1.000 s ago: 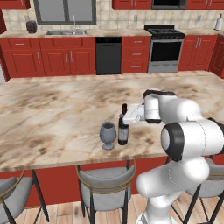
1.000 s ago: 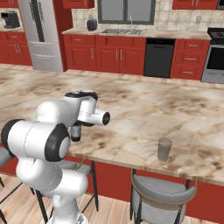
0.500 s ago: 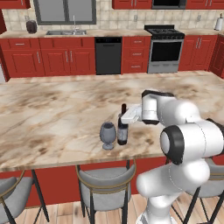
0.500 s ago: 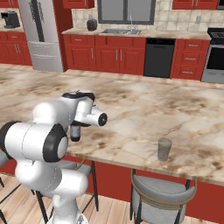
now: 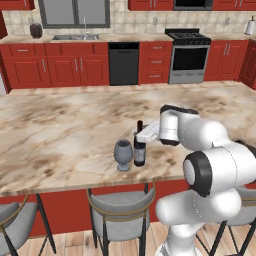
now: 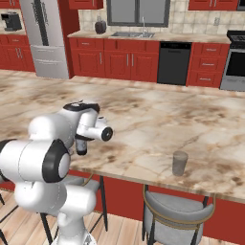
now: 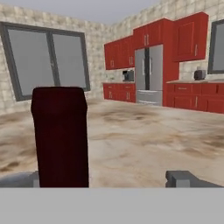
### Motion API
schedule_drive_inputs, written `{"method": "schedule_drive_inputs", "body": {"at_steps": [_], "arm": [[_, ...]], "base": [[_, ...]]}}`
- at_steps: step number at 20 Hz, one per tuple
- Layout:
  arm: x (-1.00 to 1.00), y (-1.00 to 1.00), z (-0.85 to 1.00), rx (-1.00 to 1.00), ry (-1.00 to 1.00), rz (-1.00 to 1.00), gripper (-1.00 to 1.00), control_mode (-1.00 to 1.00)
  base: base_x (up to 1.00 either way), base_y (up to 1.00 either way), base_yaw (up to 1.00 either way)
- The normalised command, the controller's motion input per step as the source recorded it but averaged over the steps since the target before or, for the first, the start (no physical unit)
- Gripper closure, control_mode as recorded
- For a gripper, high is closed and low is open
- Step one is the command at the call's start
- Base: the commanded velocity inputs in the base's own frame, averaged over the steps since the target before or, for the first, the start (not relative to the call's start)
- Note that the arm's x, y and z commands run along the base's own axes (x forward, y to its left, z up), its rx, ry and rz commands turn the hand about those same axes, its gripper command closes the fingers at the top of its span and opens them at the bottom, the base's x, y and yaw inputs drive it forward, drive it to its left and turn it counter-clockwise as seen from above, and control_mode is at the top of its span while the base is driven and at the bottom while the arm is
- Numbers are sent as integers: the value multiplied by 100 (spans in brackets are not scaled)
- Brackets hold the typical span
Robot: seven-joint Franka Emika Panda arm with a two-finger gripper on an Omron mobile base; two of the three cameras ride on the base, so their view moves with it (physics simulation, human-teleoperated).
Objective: There is a wine glass and glass cup on the dining counter. Place the wine bottle next to the wine glass and the juice bottle next to the glass cup.
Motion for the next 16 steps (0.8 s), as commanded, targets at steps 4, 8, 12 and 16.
{"method": "schedule_drive_inputs", "body": {"at_steps": [4, 8, 12, 16], "arm": [[-5, 0, -24, 0, 0, -10, -100, -100], [-1, 0, -17, 0, 0, -10, -100, -100], [-3, 1, -16, 0, 0, -8, -100, -100], [-9, 0, -18, 0, 0, -4, -100, -100]], "base": [[0, 0, 0], [0, 0, 0], [0, 0, 0], [0, 0, 0]]}}
